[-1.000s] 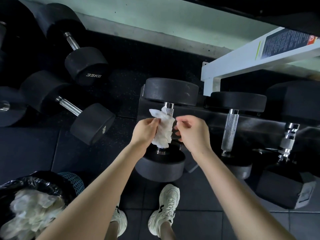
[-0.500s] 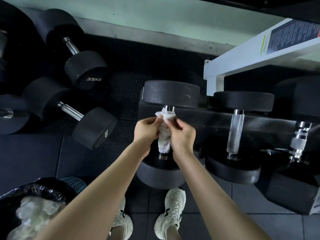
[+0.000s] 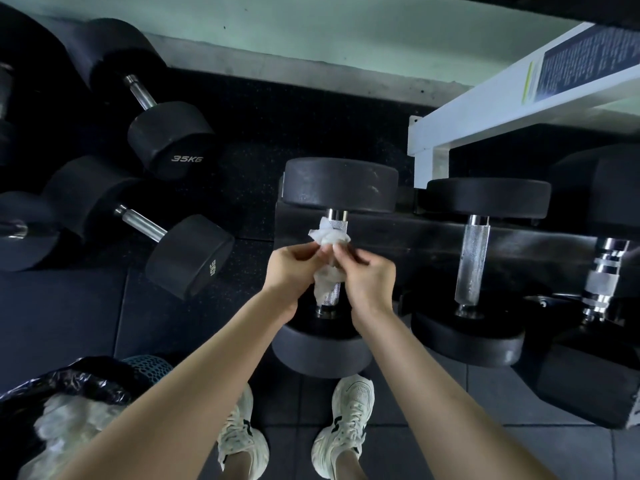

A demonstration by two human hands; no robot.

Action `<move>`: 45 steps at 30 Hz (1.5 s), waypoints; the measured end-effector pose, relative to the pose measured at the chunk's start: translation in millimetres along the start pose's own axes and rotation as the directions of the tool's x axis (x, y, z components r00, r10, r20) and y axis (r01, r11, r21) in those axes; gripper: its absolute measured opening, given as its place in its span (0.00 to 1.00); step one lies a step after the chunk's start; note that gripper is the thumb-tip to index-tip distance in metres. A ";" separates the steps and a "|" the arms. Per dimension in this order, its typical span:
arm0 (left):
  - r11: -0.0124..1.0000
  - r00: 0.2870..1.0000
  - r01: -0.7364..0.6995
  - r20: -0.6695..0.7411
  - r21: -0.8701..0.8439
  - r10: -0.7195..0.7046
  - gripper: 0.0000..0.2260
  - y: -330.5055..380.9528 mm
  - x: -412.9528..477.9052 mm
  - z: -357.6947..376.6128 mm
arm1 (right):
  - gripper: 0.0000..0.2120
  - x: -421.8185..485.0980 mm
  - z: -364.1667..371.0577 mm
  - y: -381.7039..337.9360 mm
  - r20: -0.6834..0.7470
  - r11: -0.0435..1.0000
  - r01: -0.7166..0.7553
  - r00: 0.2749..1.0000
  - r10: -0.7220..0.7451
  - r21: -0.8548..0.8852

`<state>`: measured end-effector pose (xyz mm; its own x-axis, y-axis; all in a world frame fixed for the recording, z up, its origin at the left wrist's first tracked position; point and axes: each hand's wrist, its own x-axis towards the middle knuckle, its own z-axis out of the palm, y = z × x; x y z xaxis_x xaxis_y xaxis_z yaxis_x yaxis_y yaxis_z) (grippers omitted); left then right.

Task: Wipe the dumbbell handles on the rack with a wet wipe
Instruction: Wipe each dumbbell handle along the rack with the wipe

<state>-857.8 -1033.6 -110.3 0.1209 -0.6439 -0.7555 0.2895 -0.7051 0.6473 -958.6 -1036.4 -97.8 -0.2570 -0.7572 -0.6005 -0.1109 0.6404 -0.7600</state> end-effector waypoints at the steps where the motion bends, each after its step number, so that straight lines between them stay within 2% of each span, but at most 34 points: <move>1: 0.999 1.000 0.018 -0.011 -0.027 -0.018 0.10 6.0 3.7 3.0 | 0.03 5.3 3.6 -7.8 -0.005 0.999 -0.017 1.000 0.017 0.029; 5: 0.999 0.999 -0.020 -0.048 -0.035 0.018 0.08 23.9 20.3 12.4 | 0.09 24.8 12.9 -30.6 -0.003 0.992 0.059 0.998 -0.059 0.115; 8: 0.999 0.999 -0.041 -0.016 -0.008 0.040 0.10 15.0 12.7 8.7 | 0.10 14.1 4.8 -16.9 0.032 0.993 0.079 0.996 -0.082 0.086; 10: 1.000 1.000 -0.009 -0.003 0.014 0.009 0.10 7.2 5.4 3.3 | 0.07 4.0 -0.7 -6.8 0.062 0.998 0.051 0.997 -0.054 0.042; 12: 1.000 1.000 0.011 0.021 0.008 -0.011 0.05 13.3 3.0 2.4 | 0.02 6.8 0.2 -11.0 0.061 0.999 0.007 0.998 -0.009 0.033; 14: 1.000 1.000 0.007 -0.003 -0.019 -0.007 0.02 25.9 7.9 6.0 | 0.01 19.2 3.1 -23.2 0.028 0.999 0.035 0.999 -0.036 0.037; 17: 0.999 0.999 -0.040 0.001 0.019 0.040 0.05 31.8 14.9 8.9 | 0.02 30.4 4.2 -30.8 0.068 0.996 0.084 0.994 -0.087 0.040; 19: 0.998 0.999 -0.041 0.032 0.049 0.039 0.10 25.3 11.0 7.3 | 0.06 27.5 -2.5 -22.8 0.121 0.996 0.085 0.989 -0.084 -0.004; 22: 0.995 1.000 -0.001 0.031 0.102 -0.002 0.12 7.0 0.5 -0.2 | 0.05 18.6 -15.3 -7.0 0.195 0.983 0.075 0.980 -0.042 -0.166; 24: 0.979 1.000 -0.004 0.028 0.204 -0.002 0.15 -5.5 -3.2 -8.5 | 0.10 12.4 -24.5 5.8 0.244 0.968 0.045 0.970 0.017 -0.246; 26: 0.883 0.996 -0.082 0.073 0.462 0.054 0.18 -16.4 -4.8 -20.0 | 0.16 6.6 -32.6 18.2 0.321 0.938 0.060 0.945 0.057 -0.342; 28: 0.700 0.981 -0.173 0.185 0.693 0.059 0.17 -20.2 -5.4 -29.4 | 0.14 2.7 -37.9 25.9 0.395 0.891 0.109 0.915 0.083 -0.441; 30: 0.566 0.961 -0.237 0.275 0.789 0.018 0.13 -16.5 -4.1 -32.7 | 0.13 5.1 -38.7 27.0 0.418 0.849 0.147 0.904 0.093 -0.507; 31: 0.535 0.955 -0.253 0.297 0.806 0.005 0.11 -12.9 -2.3 -32.6 | 0.12 8.0 -37.1 25.1 0.415 0.835 0.155 0.905 0.094 -0.527; 32: 0.543 0.954 -0.255 0.299 0.800 0.008 0.10 -8.2 -1.2 -31.6 | 0.12 10.0 -35.1 21.0 0.405 0.834 0.153 0.910 0.090 -0.530; 35: 0.784 0.974 -0.187 0.213 0.592 0.072 0.09 4.9 -0.5 -27.9 | 0.12 16.0 -32.5 8.5 0.361 0.917 0.082 0.930 0.071 -0.390; 36: 0.826 0.977 -0.181 0.196 0.534 0.088 0.08 6.1 0.7 -26.8 | 0.12 17.6 -32.8 6.0 0.366 0.936 0.053 0.927 0.084 -0.349; 38: 0.788 0.975 -0.181 0.214 0.588 0.064 0.06 1.3 -0.9 -27.5 | 0.14 12.6 -36.1 10.2 0.412 0.935 0.057 0.906 0.100 -0.351; 40: 0.692 0.966 -0.193 0.258 0.695 0.010 0.05 -5.2 -5.1 -29.6 | 0.15 5.7 -39.2 21.5 0.425 0.903 0.100 0.900 0.097 -0.417; 42: 0.651 0.963 -0.183 0.266 0.737 -0.031 0.09 -11.2 -8.3 -30.9 | 0.14 3.4 -40.0 27.4 0.426 0.870 0.141 0.901 0.085 -0.472; 45: 0.781 0.975 -0.164 0.219 0.603 0.036 0.12 -6.4 -5.6 -28.6 | 0.16 12.4 -36.2 17.6 0.391 0.906 0.123 0.919 0.050 -0.405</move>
<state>-833.2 -1016.9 -113.1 -0.0792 -0.7180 -0.6915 -0.3662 -0.6242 0.6901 -998.5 -1029.9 -109.6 0.1338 -0.7138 -0.6874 -0.5211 0.5394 -0.6615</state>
